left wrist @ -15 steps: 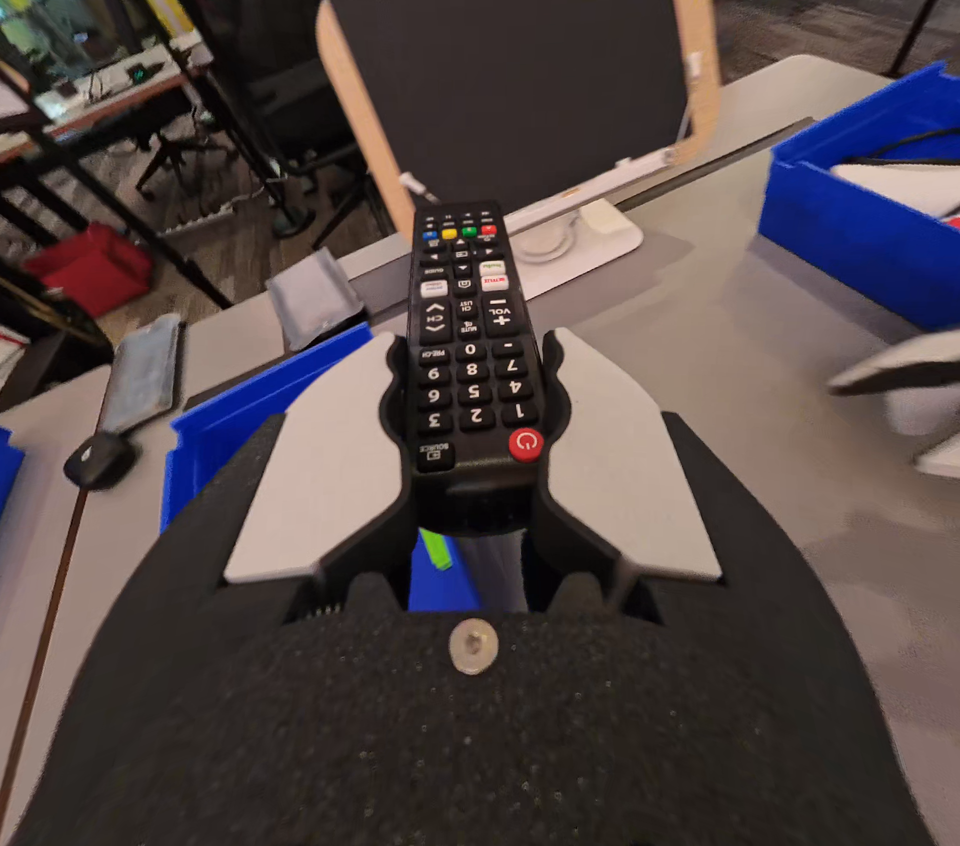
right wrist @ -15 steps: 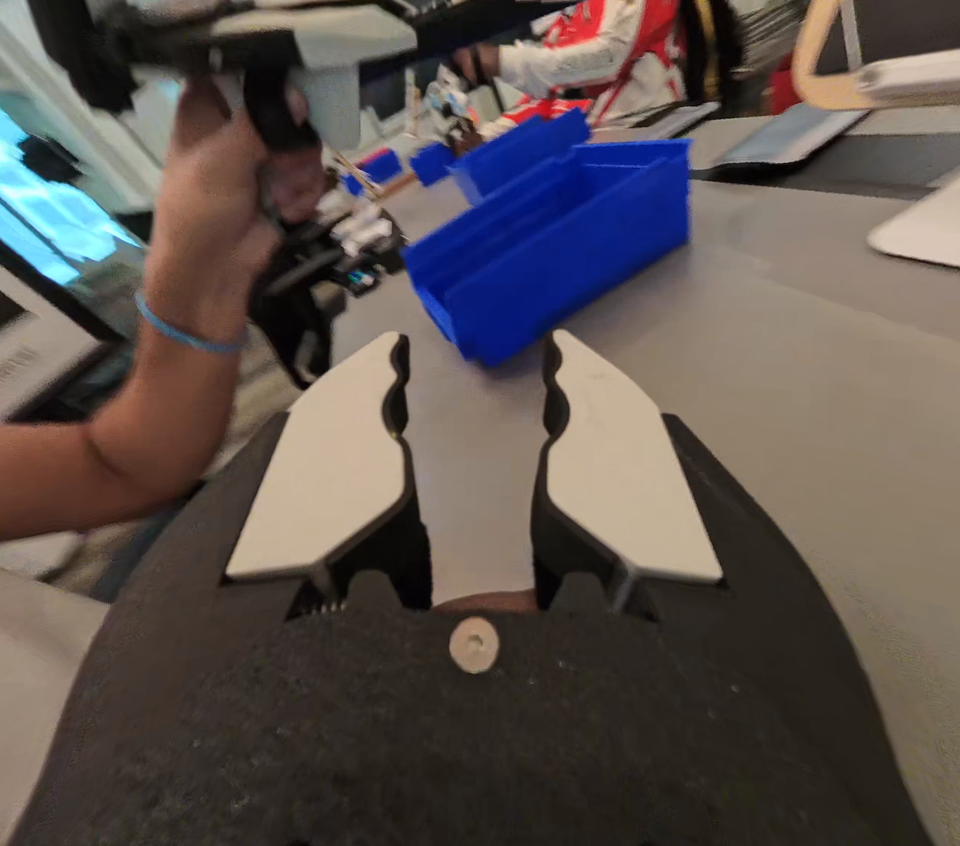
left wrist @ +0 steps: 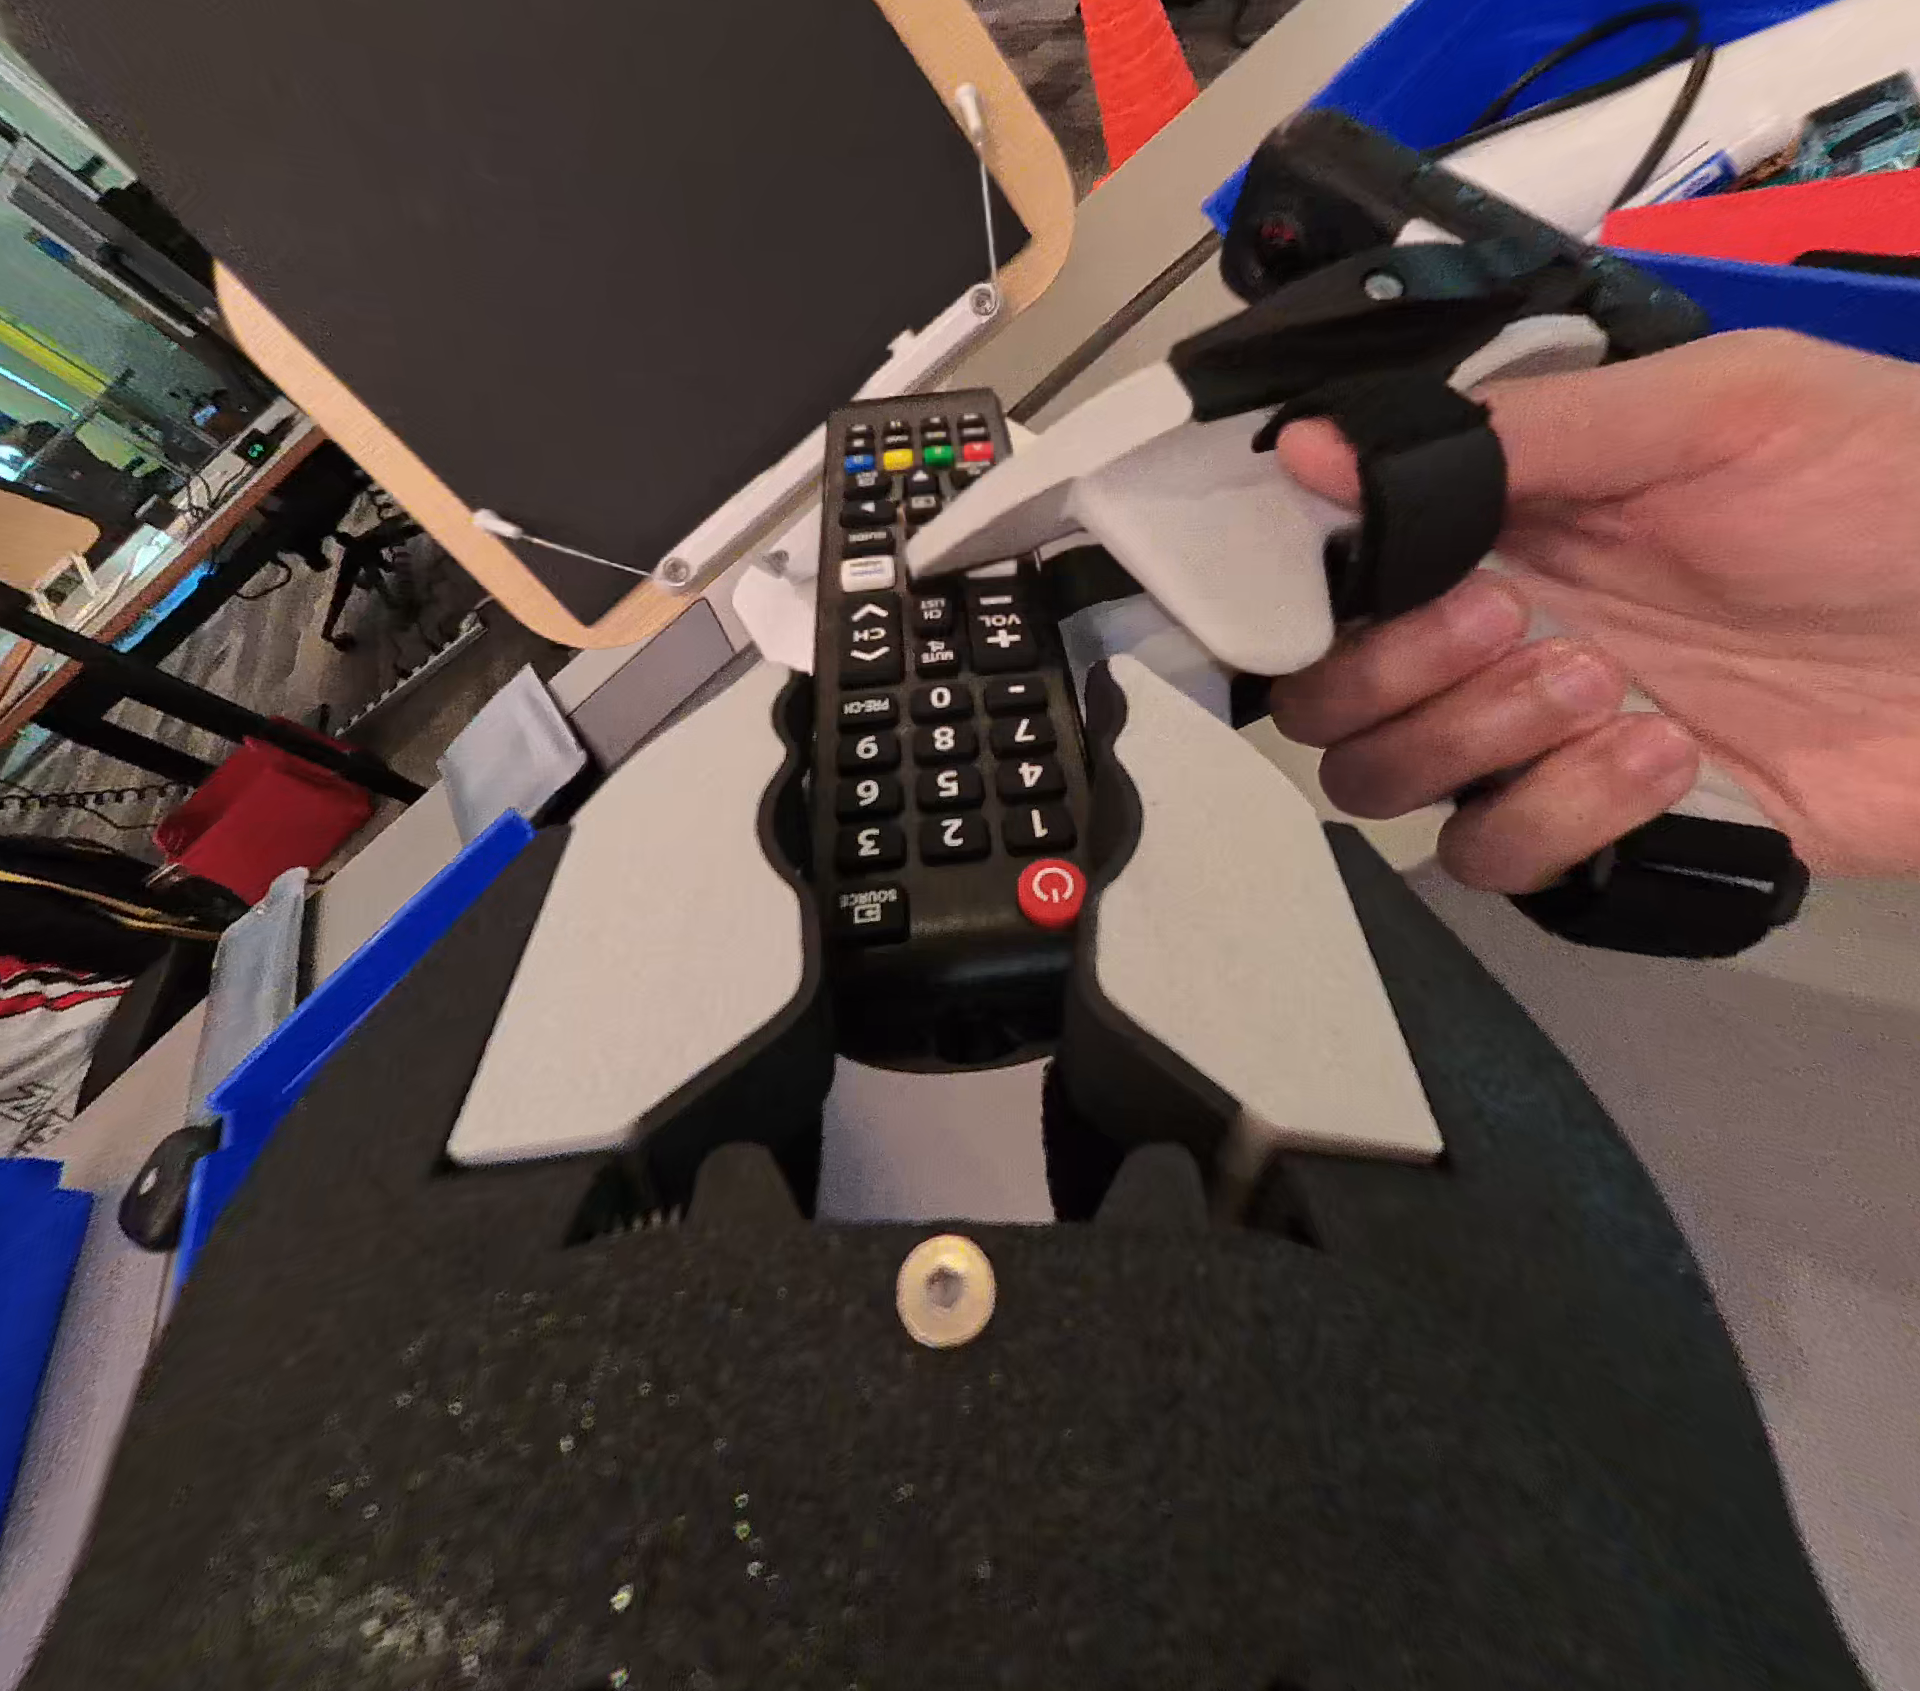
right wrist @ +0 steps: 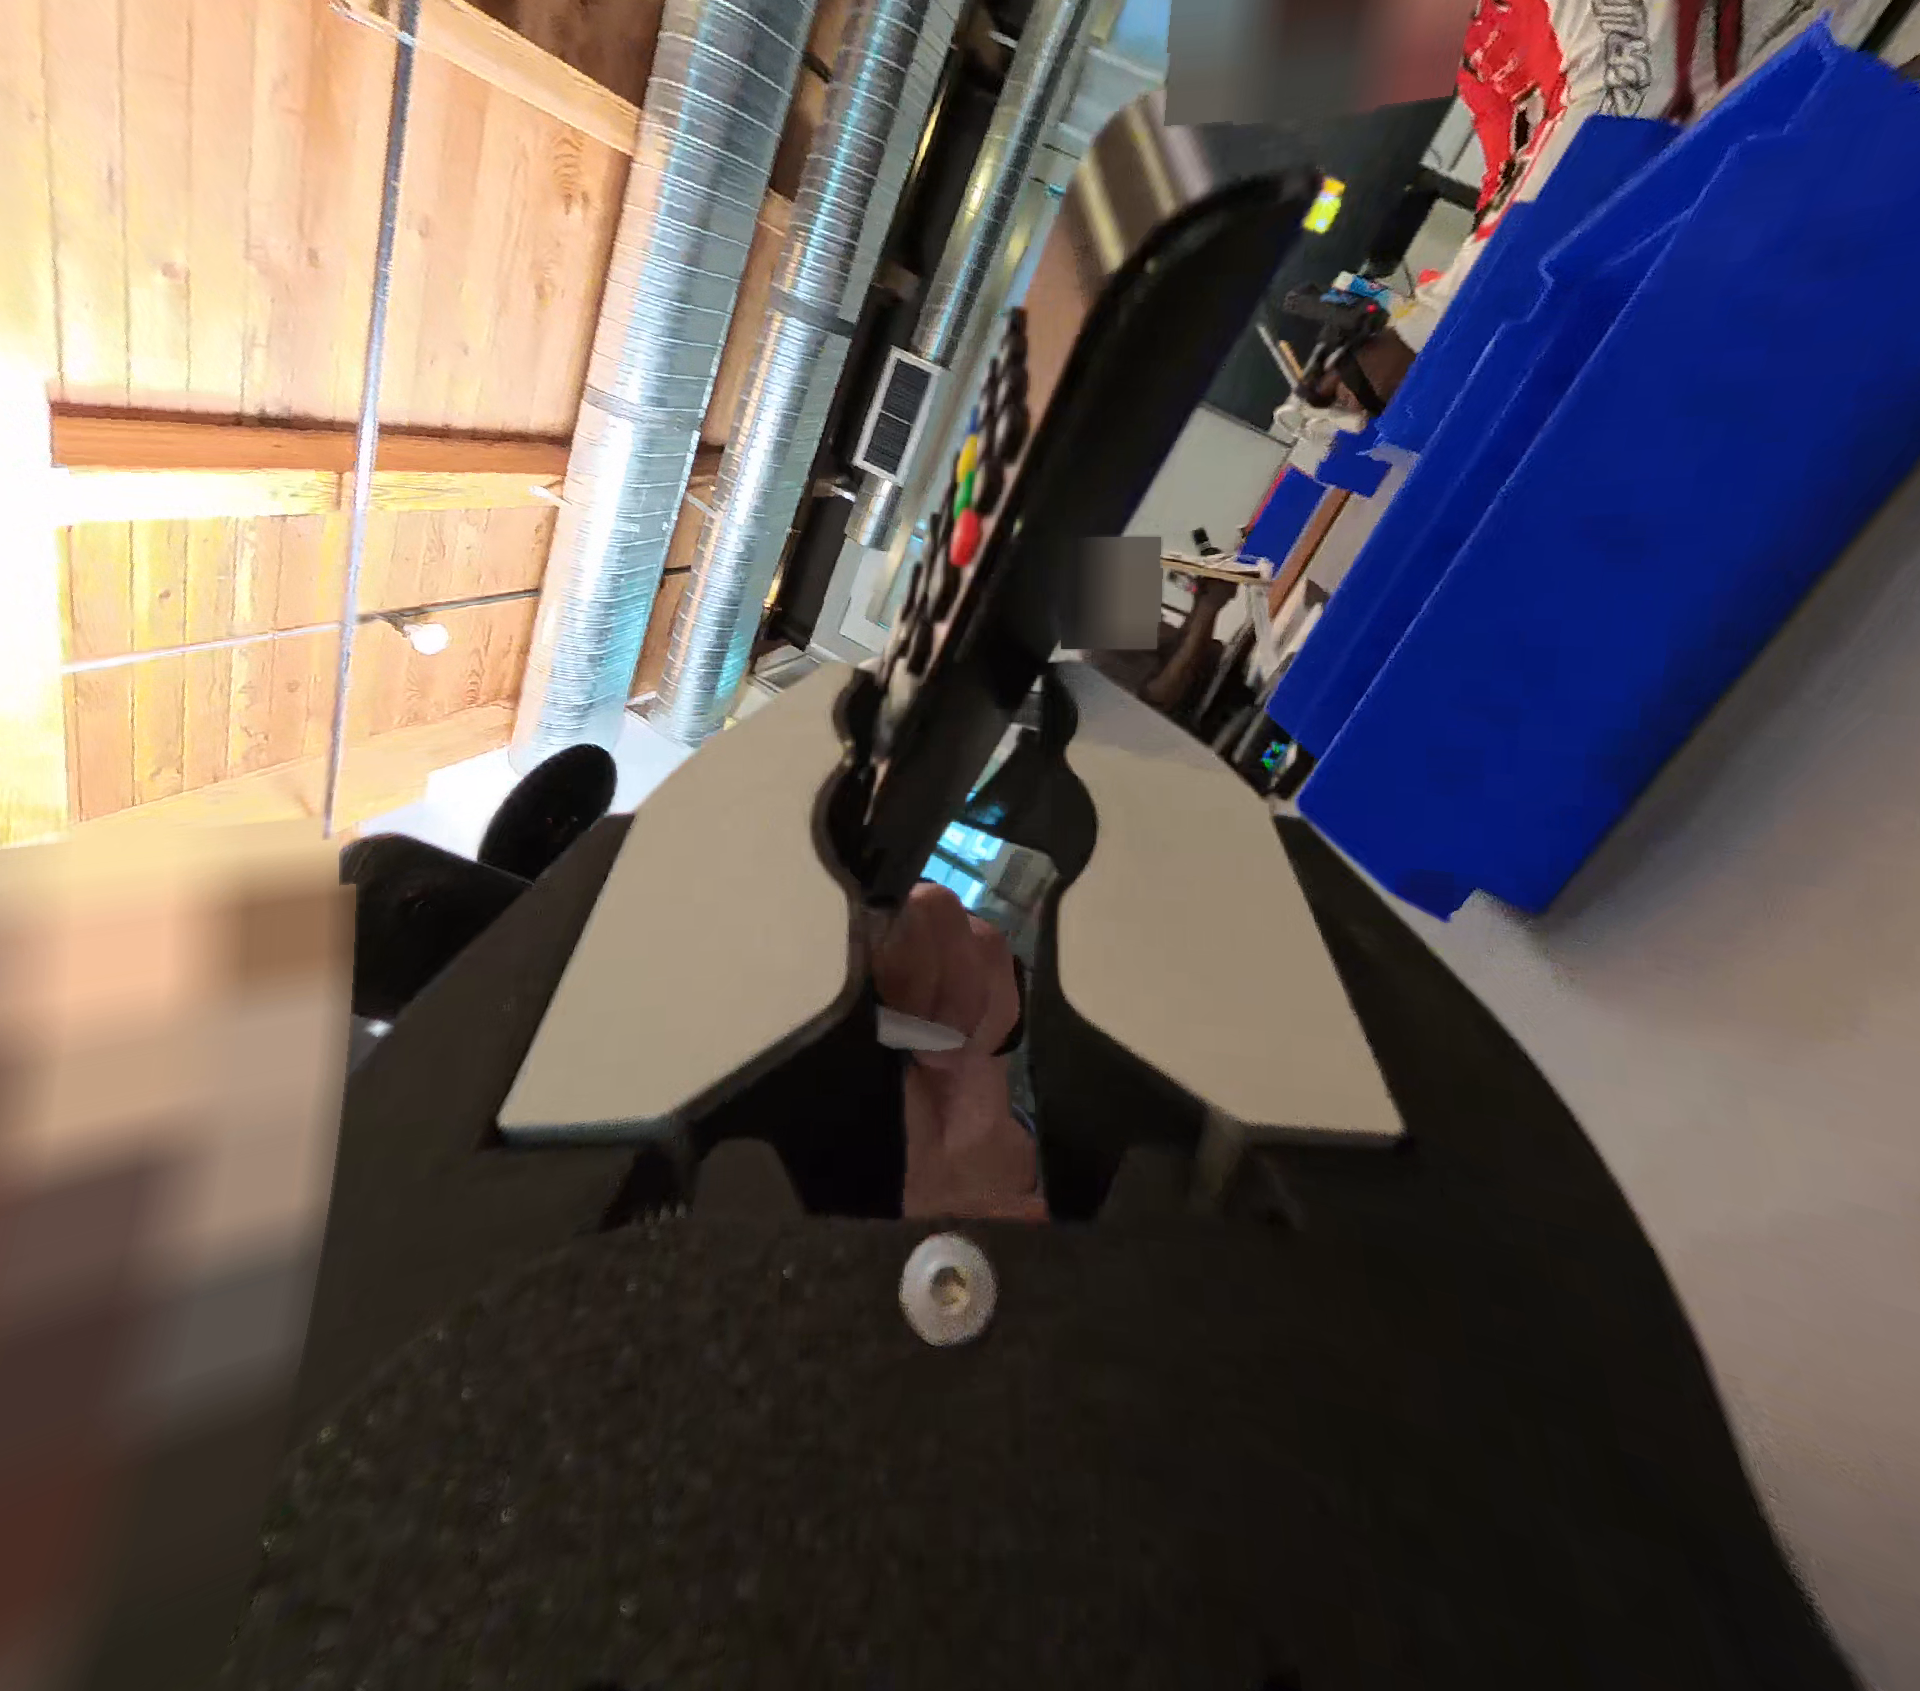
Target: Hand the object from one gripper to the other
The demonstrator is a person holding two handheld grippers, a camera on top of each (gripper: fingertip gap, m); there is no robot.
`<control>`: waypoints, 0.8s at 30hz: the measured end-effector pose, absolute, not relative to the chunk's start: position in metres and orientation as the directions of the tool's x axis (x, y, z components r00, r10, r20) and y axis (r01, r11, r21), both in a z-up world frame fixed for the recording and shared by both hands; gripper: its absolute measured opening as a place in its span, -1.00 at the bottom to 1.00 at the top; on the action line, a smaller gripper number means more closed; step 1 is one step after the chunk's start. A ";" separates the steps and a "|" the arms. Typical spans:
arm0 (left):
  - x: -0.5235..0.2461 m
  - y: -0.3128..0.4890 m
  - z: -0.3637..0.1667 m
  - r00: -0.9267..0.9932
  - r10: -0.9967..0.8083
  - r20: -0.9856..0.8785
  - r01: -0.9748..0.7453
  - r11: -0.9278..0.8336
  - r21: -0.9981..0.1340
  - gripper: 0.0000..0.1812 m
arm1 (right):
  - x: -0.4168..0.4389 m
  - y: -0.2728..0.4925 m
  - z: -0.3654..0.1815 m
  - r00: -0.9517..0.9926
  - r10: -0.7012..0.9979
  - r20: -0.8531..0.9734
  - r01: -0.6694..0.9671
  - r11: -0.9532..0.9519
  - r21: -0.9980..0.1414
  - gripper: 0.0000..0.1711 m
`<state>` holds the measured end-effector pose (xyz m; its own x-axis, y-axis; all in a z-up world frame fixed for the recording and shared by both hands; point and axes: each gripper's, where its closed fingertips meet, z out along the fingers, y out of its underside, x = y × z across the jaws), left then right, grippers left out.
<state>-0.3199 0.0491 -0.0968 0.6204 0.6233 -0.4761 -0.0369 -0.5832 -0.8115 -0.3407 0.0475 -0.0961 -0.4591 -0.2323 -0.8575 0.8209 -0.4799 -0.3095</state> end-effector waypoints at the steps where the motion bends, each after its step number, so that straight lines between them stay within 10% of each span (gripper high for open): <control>1: -0.318 0.052 -0.101 0.623 0.620 -0.477 -0.044 -0.581 -0.812 -0.44 | -0.341 0.049 -0.100 -0.431 -0.256 -0.865 0.836 -0.475 -0.276 -0.65; 5: -0.315 0.055 -0.119 0.601 0.618 -0.507 -0.070 -0.591 -0.803 -0.43 | -0.337 0.052 -0.114 -0.408 -0.233 -0.883 0.854 -0.439 -0.279 -0.70; 9: -0.309 0.046 -0.153 0.632 0.643 -0.433 -0.012 -0.551 -0.835 -0.43 | -0.340 0.060 -0.139 -0.568 0.146 -0.810 0.710 -0.410 -0.572 -0.72; 14: -0.289 0.016 -0.202 0.659 0.682 -0.319 0.078 -0.483 -0.872 -0.40 | -0.362 0.108 -0.176 -0.609 0.789 -0.078 0.253 0.100 -0.962 -0.72; 19: -0.296 0.004 -0.182 0.714 0.691 -0.112 0.115 -0.274 -0.955 -0.30 | -0.362 0.116 -0.165 -0.355 0.715 0.602 -0.039 0.632 -0.774 -0.72; 24: -0.296 -0.001 -0.166 0.753 0.657 -0.043 0.097 -0.176 -0.980 -0.24 | -0.345 0.071 -0.177 -0.199 0.378 0.904 -0.206 0.886 -0.416 -0.72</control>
